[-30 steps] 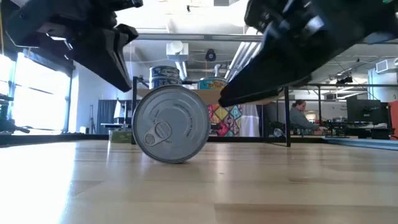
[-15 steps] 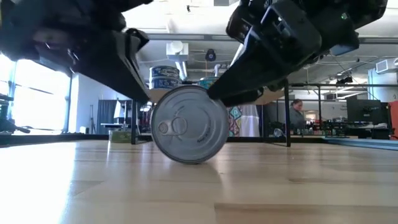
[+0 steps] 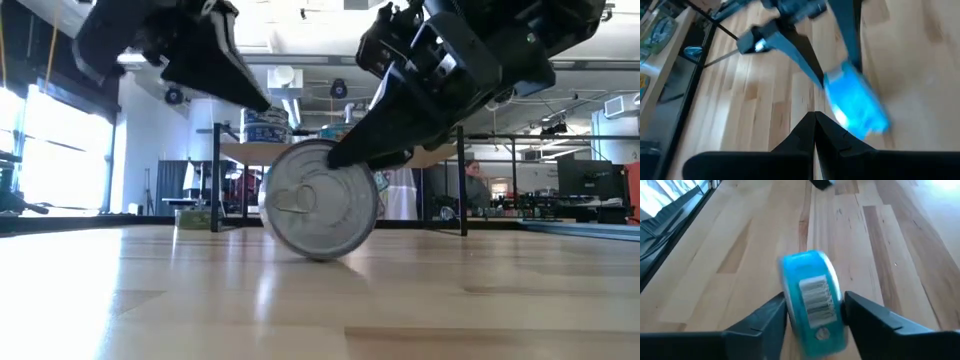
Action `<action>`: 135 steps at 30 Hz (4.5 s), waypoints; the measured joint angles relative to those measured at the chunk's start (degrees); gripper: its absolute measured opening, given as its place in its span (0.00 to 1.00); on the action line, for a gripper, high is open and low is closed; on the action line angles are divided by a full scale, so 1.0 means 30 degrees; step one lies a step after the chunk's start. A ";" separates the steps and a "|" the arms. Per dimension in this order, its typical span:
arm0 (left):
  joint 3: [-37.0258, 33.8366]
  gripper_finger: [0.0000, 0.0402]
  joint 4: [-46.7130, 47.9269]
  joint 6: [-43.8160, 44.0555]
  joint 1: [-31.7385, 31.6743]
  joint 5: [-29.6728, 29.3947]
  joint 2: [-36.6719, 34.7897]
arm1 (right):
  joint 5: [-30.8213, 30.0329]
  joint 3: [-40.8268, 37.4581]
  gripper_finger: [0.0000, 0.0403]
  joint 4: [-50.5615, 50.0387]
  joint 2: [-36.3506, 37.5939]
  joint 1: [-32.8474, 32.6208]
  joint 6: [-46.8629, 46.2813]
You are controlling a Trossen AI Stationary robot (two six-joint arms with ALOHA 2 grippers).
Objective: Stack canned seafood by type on shelf
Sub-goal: Stack the yellow-blue tuna can on top of the other yellow-blue tuna can on the shelf
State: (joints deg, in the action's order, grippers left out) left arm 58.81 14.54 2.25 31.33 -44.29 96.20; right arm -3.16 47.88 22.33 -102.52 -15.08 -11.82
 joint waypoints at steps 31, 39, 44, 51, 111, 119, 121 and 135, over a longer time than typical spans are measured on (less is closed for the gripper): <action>0.0007 0.52 -0.0014 -0.5919 0.0196 0.7563 0.1774 | -0.0219 0.0000 0.00 0.0132 0.0354 0.1934 -0.3233; 0.0078 0.44 -0.1315 -0.7078 -0.0444 0.7328 0.4043 | -0.3277 0.0000 0.00 -0.2631 0.3231 -0.1242 -0.3474; 0.0080 0.35 -0.2175 -0.8301 -0.1152 0.8604 0.4150 | -0.6338 0.0000 0.00 -0.5085 0.5237 -0.3357 -0.3915; 0.0073 0.17 -0.2230 -0.9288 -0.2396 1.0248 0.4174 | -1.0324 0.0000 0.00 -0.8065 0.7180 -0.6546 -0.6667; 0.3979 0.00 0.0578 -1.0533 -0.4090 0.2011 0.1245 | -1.5417 -0.0007 0.00 -1.0967 0.7155 -0.8231 -0.8567; 0.5074 0.00 0.1280 -1.1971 -0.5345 0.2018 0.1245 | -1.5410 0.0000 0.00 -1.0967 0.7155 -0.8238 -0.8567; 0.5251 0.00 0.1270 -1.2337 -0.5710 0.2007 0.1245 | -1.5410 -0.0002 0.00 -1.0967 0.7155 -0.8238 -0.8567; 0.5836 0.00 0.1219 -1.4931 -0.8145 0.0288 0.1245 | -1.5403 -0.0002 0.00 -1.0975 0.7155 -0.8238 -0.8567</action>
State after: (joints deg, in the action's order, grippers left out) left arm 76.31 18.20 -42.54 6.90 -43.43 99.94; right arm -49.36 47.87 -10.59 -81.06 -39.79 -37.52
